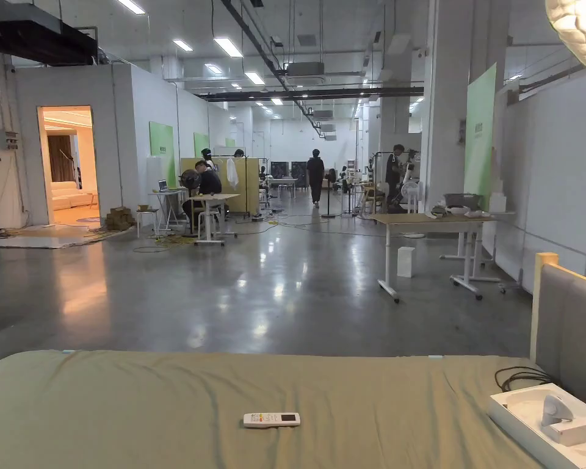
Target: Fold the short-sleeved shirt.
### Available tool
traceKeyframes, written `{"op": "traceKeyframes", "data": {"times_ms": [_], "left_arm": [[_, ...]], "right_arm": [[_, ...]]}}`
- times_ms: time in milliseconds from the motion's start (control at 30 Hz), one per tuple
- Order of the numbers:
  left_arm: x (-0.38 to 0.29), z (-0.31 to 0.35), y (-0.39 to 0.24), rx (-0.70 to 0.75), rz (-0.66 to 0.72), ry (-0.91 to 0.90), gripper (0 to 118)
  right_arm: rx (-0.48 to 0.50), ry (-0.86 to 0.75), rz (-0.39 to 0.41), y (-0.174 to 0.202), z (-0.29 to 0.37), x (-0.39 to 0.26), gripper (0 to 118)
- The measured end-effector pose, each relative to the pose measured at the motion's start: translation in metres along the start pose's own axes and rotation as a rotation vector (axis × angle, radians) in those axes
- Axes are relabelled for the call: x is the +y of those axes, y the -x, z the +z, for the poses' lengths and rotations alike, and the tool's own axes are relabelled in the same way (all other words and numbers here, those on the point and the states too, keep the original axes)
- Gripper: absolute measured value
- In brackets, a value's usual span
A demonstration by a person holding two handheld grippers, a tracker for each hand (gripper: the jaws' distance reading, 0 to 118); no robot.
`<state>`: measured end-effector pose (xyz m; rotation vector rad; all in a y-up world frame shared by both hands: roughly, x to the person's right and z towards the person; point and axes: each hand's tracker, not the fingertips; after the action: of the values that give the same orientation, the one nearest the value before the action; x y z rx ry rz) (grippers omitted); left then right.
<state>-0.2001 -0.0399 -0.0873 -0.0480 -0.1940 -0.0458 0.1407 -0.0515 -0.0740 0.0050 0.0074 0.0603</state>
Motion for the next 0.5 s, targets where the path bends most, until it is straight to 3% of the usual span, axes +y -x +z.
{"op": "traceKeyframes", "data": {"times_ms": [67,100,133,167,200,333,500], "left_arm": [[0.0005,-0.001,-0.0021,0.006,-0.004,-0.008,50],[0.0012,-0.0024,-0.0031,0.027,-0.012,-0.012,58],[0.0016,-0.0041,-0.0033,0.032,-0.014,-0.01,58],[0.0018,-0.0056,-0.003,0.035,-0.012,-0.004,81],[0.0014,-0.0062,-0.0021,0.035,-0.007,-0.002,94],[-0.0001,-0.006,-0.0008,0.019,0.022,-0.001,97],[-0.0033,-0.004,-0.0053,0.0,-0.009,-0.013,97]], "right_arm": [[0.0,0.002,0.001,-0.0003,-0.0006,0.0003,61],[-0.001,0.005,0.004,0.0,-0.0012,0.0005,61],[-0.001,0.009,0.008,0.0003,-0.0021,0.0006,67],[-0.002,0.014,0.009,0.0006,-0.0028,0.0005,85],[-0.005,0.012,0.009,0.0019,-0.0022,0.0017,95],[0.0,0.012,0.0,0.0015,-0.0032,0.0003,118],[0.005,-0.001,0.005,0.0011,-0.0036,0.0025,118]]}}
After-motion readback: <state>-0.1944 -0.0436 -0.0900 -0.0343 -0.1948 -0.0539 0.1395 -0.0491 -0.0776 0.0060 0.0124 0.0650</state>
